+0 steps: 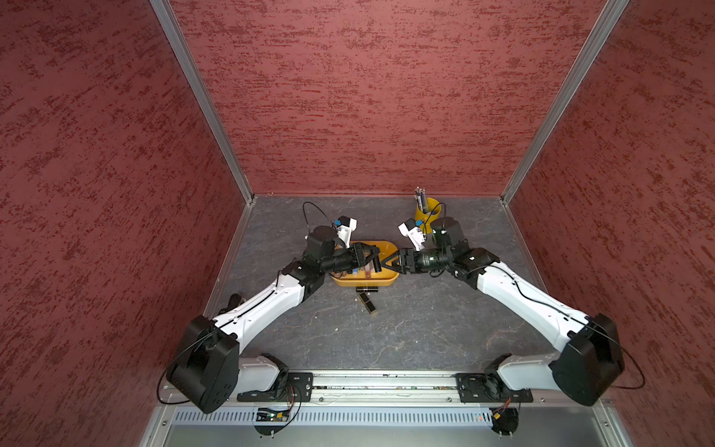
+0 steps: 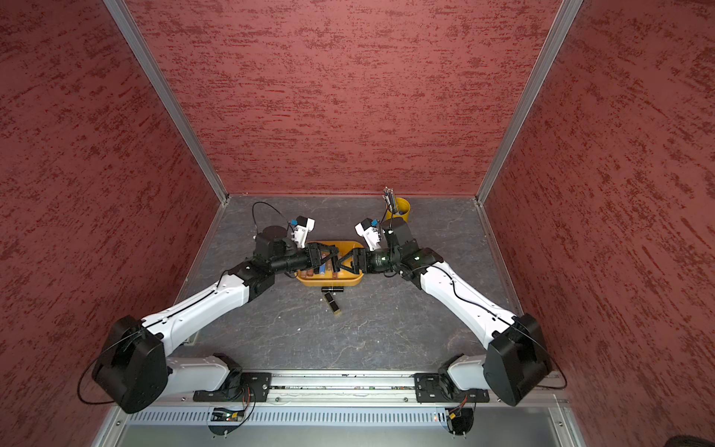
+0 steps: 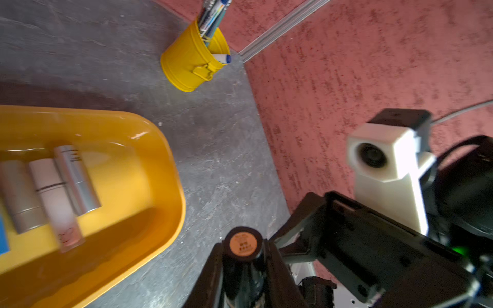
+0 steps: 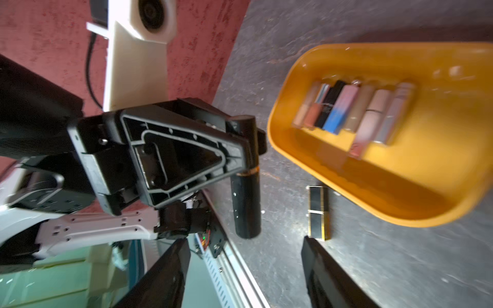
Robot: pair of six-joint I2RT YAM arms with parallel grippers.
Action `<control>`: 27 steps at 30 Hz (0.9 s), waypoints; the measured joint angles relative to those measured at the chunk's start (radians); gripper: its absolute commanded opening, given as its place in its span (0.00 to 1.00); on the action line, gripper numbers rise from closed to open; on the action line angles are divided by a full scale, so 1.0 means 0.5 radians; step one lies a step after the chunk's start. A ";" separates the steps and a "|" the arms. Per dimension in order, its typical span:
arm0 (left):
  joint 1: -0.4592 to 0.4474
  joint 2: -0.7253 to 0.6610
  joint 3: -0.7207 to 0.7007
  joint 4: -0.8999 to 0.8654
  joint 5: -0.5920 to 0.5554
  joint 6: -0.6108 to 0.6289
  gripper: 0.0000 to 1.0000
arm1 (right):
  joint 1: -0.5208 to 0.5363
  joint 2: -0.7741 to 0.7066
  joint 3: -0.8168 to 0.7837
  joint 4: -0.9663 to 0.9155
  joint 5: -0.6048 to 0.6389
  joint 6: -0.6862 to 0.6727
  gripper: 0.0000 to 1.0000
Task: Put the lipstick into the storage box
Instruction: Pick up the lipstick at the center of the board, then place the lipstick in the storage box.
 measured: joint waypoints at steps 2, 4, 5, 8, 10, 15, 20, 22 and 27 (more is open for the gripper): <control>-0.003 0.085 0.129 -0.159 -0.077 0.070 0.17 | -0.001 -0.011 0.066 -0.116 0.189 -0.058 0.72; -0.010 0.208 0.256 -0.306 -0.148 0.141 0.17 | -0.002 -0.011 0.101 -0.203 0.335 -0.105 0.72; -0.017 0.282 0.320 -0.372 -0.182 0.180 0.17 | -0.002 -0.011 0.108 -0.249 0.408 -0.127 0.72; -0.045 0.497 0.484 -0.534 -0.261 0.266 0.17 | -0.002 -0.011 0.105 -0.365 0.555 -0.169 0.72; -0.071 0.641 0.585 -0.623 -0.311 0.314 0.17 | -0.002 -0.013 0.098 -0.410 0.615 -0.186 0.72; -0.134 0.941 0.801 -0.757 -0.396 0.394 0.16 | -0.002 -0.034 0.024 -0.460 0.694 -0.208 0.72; -0.167 1.128 0.945 -0.813 -0.451 0.429 0.16 | -0.003 -0.037 0.010 -0.488 0.715 -0.227 0.73; -0.172 1.176 0.983 -0.818 -0.468 0.439 0.16 | -0.003 -0.036 0.010 -0.488 0.715 -0.232 0.73; -0.175 1.242 1.048 -0.829 -0.520 0.459 0.16 | -0.003 -0.035 0.010 -0.487 0.715 -0.243 0.73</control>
